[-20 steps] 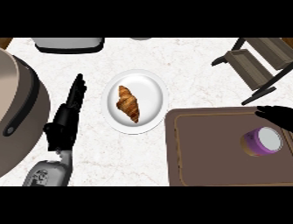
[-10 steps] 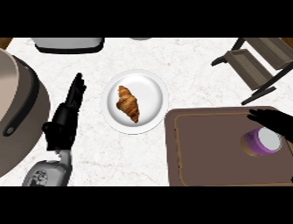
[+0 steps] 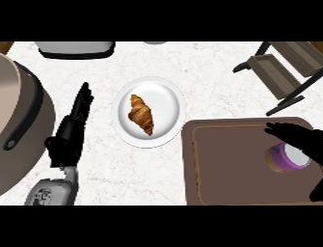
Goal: Pick the can from the tray and place it in the tiered basket
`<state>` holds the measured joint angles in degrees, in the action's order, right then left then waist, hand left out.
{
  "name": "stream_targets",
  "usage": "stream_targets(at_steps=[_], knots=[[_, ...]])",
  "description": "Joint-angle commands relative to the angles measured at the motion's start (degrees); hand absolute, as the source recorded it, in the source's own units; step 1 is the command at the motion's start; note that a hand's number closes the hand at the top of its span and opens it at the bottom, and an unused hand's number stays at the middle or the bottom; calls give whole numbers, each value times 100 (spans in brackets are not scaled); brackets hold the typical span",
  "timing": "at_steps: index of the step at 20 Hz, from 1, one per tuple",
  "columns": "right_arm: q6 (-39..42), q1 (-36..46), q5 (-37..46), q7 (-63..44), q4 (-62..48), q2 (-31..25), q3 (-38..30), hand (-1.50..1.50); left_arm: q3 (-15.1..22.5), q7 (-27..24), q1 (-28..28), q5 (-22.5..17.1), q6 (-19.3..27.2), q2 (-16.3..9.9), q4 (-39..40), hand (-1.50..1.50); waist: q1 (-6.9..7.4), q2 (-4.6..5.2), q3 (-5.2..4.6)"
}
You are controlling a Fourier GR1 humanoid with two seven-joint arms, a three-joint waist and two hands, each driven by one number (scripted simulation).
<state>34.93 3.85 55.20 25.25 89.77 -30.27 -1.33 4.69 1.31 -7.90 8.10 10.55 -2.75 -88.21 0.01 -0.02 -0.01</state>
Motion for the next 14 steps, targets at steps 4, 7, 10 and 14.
stream_targets(at_steps=[4,7,10,14], knots=[[-472,-263,130,270,-182,322,-102,-150,149,119,67,208,43,151,-81,0,-8,-2,1],[-722,38,254,100,-246,594,-25,150,135,119,-16,158,45,237,-54,0,0,-1,1],[-1612,264,637,432,-589,569,102,150,8,213,-163,186,29,99,-8,0,17,6,3],[-2147,255,814,553,-967,830,124,150,294,-33,1,248,303,267,167,0,12,6,2]])
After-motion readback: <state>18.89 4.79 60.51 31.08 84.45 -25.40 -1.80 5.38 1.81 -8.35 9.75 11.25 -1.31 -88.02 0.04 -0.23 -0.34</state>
